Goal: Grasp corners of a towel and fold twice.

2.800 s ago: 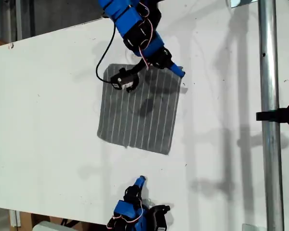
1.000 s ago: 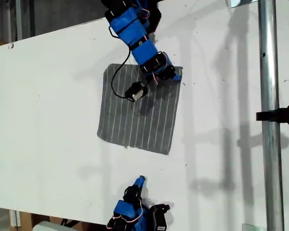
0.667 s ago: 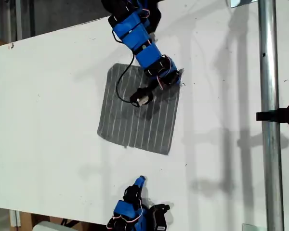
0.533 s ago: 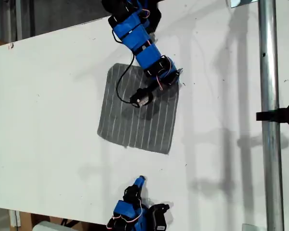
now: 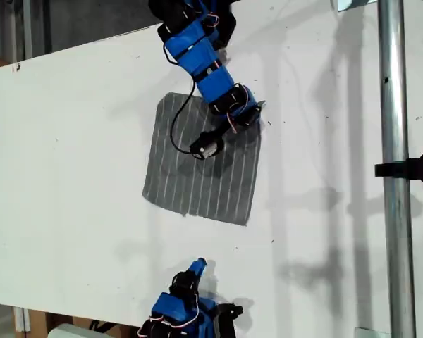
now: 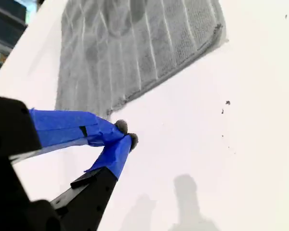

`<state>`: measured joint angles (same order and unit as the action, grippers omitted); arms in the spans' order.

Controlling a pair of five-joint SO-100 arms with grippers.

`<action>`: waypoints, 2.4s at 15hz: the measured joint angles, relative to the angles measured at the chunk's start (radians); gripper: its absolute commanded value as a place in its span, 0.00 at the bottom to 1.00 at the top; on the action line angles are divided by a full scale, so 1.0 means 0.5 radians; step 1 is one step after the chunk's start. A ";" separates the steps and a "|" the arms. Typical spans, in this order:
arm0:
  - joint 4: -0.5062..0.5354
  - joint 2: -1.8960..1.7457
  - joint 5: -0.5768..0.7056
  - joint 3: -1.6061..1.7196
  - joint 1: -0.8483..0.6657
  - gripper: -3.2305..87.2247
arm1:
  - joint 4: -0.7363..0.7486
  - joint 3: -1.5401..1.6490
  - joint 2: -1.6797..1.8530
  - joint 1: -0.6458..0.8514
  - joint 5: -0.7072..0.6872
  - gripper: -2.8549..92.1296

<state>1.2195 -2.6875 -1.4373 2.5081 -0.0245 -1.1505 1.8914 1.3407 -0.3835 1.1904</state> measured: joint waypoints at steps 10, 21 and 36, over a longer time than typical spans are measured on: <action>0.295 2.467 0.985 -2.310 0.325 0.36 | 0.012 0.012 0.055 0.046 -0.015 0.03; 0.193 3.185 0.770 -2.411 0.334 0.34 | -0.034 0.015 0.092 0.037 -0.012 0.03; 0.503 3.418 0.466 -2.777 0.282 0.00 | -0.092 0.021 0.206 -0.037 0.012 0.03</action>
<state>1.4711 -0.9787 -1.2042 1.1198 0.1166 -1.1965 1.9021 1.4435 -0.4019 1.1965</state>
